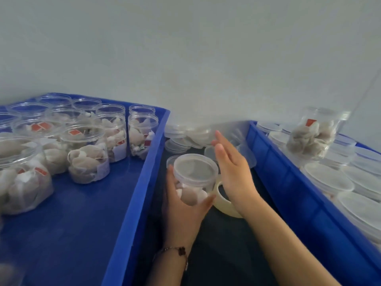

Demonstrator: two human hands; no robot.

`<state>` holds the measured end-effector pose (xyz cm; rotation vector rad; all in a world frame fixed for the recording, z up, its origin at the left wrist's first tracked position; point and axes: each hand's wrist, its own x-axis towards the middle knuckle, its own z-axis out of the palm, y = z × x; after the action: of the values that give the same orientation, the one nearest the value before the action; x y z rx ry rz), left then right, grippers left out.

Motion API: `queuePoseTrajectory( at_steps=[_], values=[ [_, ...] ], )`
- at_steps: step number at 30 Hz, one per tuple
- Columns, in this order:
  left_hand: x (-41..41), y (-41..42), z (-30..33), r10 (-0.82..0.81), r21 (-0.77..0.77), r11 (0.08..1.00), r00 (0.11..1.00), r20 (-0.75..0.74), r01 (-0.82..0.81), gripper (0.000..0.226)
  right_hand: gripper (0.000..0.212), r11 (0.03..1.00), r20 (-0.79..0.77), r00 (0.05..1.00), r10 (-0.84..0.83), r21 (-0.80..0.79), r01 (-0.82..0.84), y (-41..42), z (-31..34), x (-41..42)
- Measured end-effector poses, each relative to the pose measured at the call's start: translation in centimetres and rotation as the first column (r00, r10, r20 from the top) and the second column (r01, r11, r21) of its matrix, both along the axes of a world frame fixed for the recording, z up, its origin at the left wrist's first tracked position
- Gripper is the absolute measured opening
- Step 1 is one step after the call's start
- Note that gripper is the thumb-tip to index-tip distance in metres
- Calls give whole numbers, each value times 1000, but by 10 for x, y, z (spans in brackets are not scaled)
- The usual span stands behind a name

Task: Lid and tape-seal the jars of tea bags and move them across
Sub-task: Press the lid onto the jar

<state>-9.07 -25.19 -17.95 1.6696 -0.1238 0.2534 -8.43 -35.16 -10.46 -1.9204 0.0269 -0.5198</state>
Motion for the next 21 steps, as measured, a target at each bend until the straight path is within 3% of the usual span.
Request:
queuePoseTrajectory(
  at_steps=[2,3,5,7,11,13,15,17,19,21],
  values=[
    [3,3,-13,-11,-84,996,1000,-23,9,126,52,975,-135,974,-182,-156,160,-29,-16,-8],
    [4,-5,-12,8,-113,994,1000,-10,-9,126,59,936,-262,939,-223,-328,130,-44,-28,-12],
    [10,-11,-16,33,-111,993,999,-4,-33,113,73,802,-455,856,-247,-591,-83,-66,-51,-22],
    [11,-7,-12,92,-55,994,996,8,-92,98,69,675,-450,860,-240,-714,-185,-74,-67,-30],
    [11,2,-2,257,251,928,961,104,-275,93,43,667,-243,945,-218,-744,-38,-76,-71,-39],
    [7,2,1,227,255,936,970,83,-240,94,35,756,-186,966,-180,-655,14,-77,-66,-43],
    [4,-1,1,196,164,967,980,22,-197,91,29,855,-16,975,-223,-484,187,-78,-60,-50],
    [-1,-4,3,224,86,971,974,14,-224,66,36,862,204,911,-359,-301,407,-78,-53,-57],
    [-12,-6,11,291,180,927,934,205,-329,35,50,884,268,853,-448,-12,468,-78,-46,-63],
    [-25,-9,17,201,218,923,879,432,-318,19,58,882,250,848,-467,202,426,-78,-40,-67]
  ],
)
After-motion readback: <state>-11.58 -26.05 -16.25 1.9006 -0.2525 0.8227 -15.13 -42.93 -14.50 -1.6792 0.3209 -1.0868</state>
